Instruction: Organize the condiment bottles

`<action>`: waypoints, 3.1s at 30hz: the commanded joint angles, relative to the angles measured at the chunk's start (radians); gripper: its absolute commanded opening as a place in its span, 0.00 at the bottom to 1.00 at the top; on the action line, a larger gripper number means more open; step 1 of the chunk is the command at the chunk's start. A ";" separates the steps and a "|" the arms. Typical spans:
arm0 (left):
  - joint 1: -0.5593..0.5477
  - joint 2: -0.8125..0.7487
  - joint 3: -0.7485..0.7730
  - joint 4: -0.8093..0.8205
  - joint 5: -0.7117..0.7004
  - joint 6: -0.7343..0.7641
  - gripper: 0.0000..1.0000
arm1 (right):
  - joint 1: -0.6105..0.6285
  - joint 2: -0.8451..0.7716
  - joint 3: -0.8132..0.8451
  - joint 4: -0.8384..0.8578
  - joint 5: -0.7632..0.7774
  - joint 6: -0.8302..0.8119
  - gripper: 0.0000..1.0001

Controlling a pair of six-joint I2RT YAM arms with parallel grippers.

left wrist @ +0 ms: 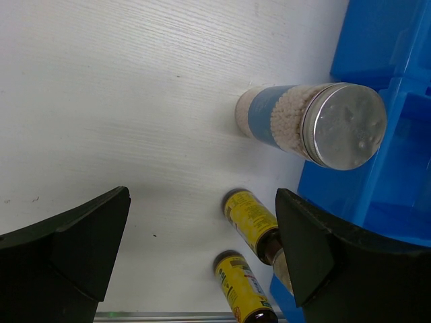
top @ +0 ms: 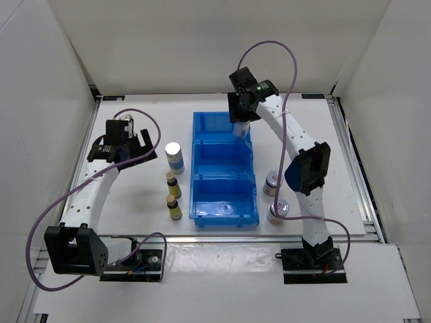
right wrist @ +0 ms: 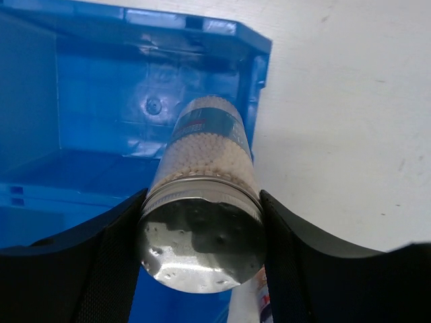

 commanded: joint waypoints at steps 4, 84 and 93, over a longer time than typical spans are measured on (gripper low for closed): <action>0.003 0.001 0.036 -0.003 0.013 0.018 1.00 | -0.015 0.012 -0.037 0.128 -0.124 -0.005 0.00; -0.349 0.398 0.557 -0.104 -0.376 -0.088 0.11 | 0.040 -1.267 -1.027 -0.045 0.066 -0.014 1.00; -0.415 0.686 1.269 -0.210 -0.303 0.007 0.11 | 0.040 -1.256 -1.054 -0.073 0.080 0.027 1.00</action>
